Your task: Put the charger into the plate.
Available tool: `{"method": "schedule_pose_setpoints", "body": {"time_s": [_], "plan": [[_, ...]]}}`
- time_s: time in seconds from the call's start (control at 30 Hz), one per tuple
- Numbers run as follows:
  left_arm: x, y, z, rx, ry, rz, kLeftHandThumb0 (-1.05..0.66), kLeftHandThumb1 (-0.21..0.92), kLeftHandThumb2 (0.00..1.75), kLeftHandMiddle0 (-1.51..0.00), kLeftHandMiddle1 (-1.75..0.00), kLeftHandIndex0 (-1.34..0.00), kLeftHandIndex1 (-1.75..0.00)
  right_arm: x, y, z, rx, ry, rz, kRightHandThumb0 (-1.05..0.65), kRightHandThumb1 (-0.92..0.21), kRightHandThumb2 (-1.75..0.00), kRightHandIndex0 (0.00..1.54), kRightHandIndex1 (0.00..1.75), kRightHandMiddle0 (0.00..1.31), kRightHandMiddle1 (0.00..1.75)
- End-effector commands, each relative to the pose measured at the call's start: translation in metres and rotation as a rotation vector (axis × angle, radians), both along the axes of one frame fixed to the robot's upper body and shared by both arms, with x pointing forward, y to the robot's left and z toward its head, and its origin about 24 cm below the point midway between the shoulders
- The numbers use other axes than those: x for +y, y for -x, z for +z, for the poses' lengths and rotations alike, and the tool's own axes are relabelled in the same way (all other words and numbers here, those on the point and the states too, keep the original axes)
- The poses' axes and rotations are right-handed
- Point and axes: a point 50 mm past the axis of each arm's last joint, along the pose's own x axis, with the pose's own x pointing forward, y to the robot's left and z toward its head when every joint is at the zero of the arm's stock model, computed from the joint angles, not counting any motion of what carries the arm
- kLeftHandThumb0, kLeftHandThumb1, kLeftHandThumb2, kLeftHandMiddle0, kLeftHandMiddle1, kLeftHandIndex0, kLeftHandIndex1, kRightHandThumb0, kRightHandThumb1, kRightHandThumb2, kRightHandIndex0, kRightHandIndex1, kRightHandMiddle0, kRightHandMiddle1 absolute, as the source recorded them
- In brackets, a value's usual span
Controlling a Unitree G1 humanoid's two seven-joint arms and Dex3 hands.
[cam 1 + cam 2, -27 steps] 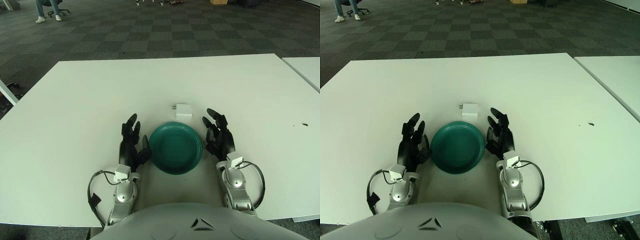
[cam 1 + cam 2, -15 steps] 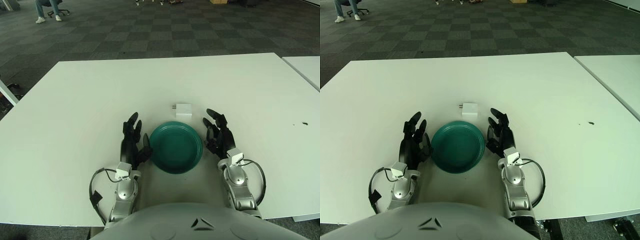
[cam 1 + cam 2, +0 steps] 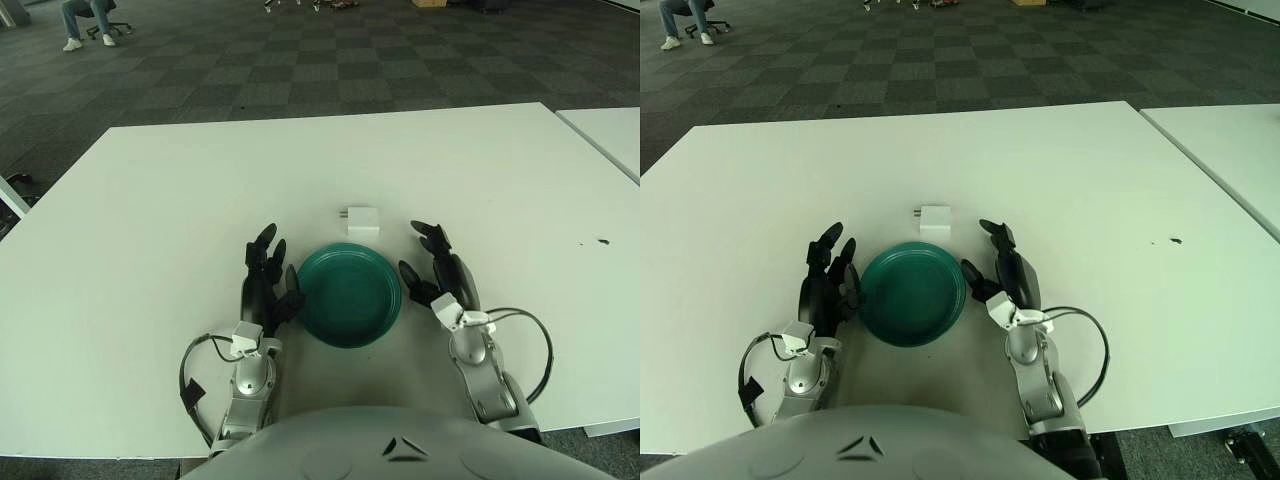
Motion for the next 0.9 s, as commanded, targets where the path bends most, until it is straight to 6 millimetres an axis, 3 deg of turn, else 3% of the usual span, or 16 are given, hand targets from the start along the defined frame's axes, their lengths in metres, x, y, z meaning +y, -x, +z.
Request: {"method": "schedule_pose_setpoints", "body": {"time_s": [0.0,0.43,0.87], "plan": [[-0.012,0.02,-0.031,0.178,0.032,0.014,-0.83,0.92,1.0,-0.43,-0.01,-0.01,-0.79,0.005,-0.013,0.006,-0.044,0.132,0.047,-0.8,-0.92,-0.64,0.43,0.01,0.0,0.7],[-0.015,0.019,-0.027,0.141,0.023,0.009,-0.83,0.92,0.96,-0.39,0.0,-0.03,-0.8,0.026,-0.028,0.018,-0.046,0.454,0.197,-0.74,-0.92,-0.55,0.28,0.0,0.0,0.79],[-0.02,0.019,-0.029,0.117,0.018,-0.009,-0.83,0.92,0.93,-0.38,0.0,-0.01,-0.79,0.036,-0.059,0.01,-0.043,0.617,0.305,-0.69,-0.92,-0.45,0.23,0.0,0.0,0.75]]}}
